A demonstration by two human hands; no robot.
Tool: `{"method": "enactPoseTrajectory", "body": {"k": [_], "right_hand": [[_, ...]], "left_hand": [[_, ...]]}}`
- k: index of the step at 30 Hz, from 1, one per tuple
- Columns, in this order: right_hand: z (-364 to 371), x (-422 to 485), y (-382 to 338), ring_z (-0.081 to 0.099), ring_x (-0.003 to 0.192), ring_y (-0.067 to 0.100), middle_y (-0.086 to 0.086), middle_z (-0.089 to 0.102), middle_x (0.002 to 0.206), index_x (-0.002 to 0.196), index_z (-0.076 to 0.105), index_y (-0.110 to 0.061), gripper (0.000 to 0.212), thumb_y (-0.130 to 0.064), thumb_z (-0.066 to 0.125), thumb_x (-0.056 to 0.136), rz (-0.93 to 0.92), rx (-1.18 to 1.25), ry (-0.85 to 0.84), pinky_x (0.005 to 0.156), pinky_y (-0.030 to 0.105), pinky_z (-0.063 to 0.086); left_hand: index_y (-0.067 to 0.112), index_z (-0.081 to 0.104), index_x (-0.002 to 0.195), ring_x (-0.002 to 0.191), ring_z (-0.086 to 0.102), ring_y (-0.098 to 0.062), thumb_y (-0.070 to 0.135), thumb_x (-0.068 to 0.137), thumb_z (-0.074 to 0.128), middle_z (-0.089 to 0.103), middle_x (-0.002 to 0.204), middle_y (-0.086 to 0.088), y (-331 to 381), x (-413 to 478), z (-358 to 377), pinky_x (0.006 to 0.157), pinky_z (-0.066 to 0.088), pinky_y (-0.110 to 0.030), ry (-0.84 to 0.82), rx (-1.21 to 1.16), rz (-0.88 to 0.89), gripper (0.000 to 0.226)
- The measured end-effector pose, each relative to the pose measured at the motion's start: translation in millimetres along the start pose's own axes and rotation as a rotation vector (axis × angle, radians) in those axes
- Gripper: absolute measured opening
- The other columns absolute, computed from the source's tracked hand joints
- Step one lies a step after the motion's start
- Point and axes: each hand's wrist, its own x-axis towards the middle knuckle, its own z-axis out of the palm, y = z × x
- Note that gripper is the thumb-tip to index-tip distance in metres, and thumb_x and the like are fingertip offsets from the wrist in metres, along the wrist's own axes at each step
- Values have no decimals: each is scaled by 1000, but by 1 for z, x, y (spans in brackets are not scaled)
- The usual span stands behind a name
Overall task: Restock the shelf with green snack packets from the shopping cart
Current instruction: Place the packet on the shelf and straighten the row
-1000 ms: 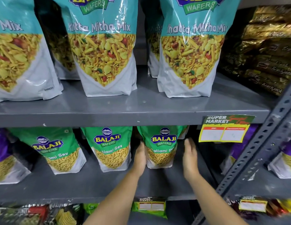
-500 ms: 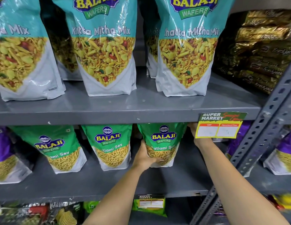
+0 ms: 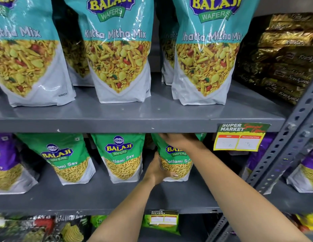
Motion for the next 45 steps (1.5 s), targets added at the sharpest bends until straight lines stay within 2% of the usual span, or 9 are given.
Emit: {"method": "enactPoseTrajectory", "body": {"k": [5, 7, 11, 18, 21, 24, 28, 41, 45], "right_hand": [[-5, 16, -17, 64, 67, 9, 7, 74, 82, 66, 67, -16, 20, -29, 82, 68, 182, 236, 130, 68, 15, 48], [-9, 8, -13, 42, 55, -5, 9, 70, 113, 59, 46, -30, 34, -30, 69, 83, 235, 288, 4, 55, 4, 33], [-8, -8, -4, 46, 69, 3, 17, 52, 140, 80, 54, -34, 23, -25, 43, 99, 206, 313, -211, 65, 11, 35], [37, -90, 46, 40, 132, 36, 22, 46, 139, 125, 50, -4, 69, -35, 67, 65, 731, 982, 528, 110, 38, 30], [88, -114, 72, 26, 144, 21, 3, 25, 157, 144, 29, -27, 103, -49, 73, 54, 821, 1183, 152, 118, 46, 23], [113, -117, 76, 45, 131, 24, 4, 53, 136, 137, 36, -28, 84, -23, 80, 65, 718, 1222, -164, 105, 38, 41], [111, -116, 85, 54, 110, 17, -3, 55, 115, 132, 42, -21, 66, -12, 77, 76, 679, 1123, -183, 73, 9, 47], [117, -150, 106, 41, 136, 24, 3, 45, 145, 147, 27, -24, 80, -36, 71, 81, 833, 921, -44, 105, 34, 35], [119, -164, 91, 31, 142, 23, 2, 34, 152, 151, 14, -21, 91, -37, 71, 81, 797, 968, 87, 109, 33, 30]], "left_hand": [[30, 39, 118, 112, 63, -9, 3, 44, 87, 65, 117, 6, -5, 4, 2, 100, 50, -41, -1, -18, 12, 92], [34, 39, 116, 112, 62, -9, 3, 44, 87, 64, 117, 5, -6, 6, 1, 99, 50, -39, -5, -14, 4, 92], [32, 36, 117, 113, 61, -12, 0, 45, 88, 63, 115, 6, -2, 7, 0, 98, 50, -34, -9, 9, 4, 94], [29, 38, 125, 115, 59, -10, 24, 45, 90, 62, 119, 7, -2, 6, -10, 100, 48, -35, -82, 89, -33, 96], [26, 34, 132, 119, 57, -11, 24, 46, 92, 60, 123, 7, -1, 8, -12, 102, 48, -37, -110, 143, -64, 104], [23, 30, 133, 114, 56, -10, 9, 54, 89, 57, 114, 14, -2, 10, -8, 88, 49, -12, -113, 181, -70, 100], [19, 26, 138, 114, 54, -12, 7, 56, 88, 56, 115, 8, 1, 7, -1, 90, 43, -20, -69, 222, -47, 103], [24, 23, 139, 122, 54, -18, 10, 54, 89, 56, 121, 8, 13, 9, 46, 94, 42, -24, -77, 230, -50, 109], [31, 11, 147, 134, 35, -9, 48, 38, 92, 37, 145, 10, 8, -25, 38, 108, 38, -34, 18, 245, -34, 137]]}}
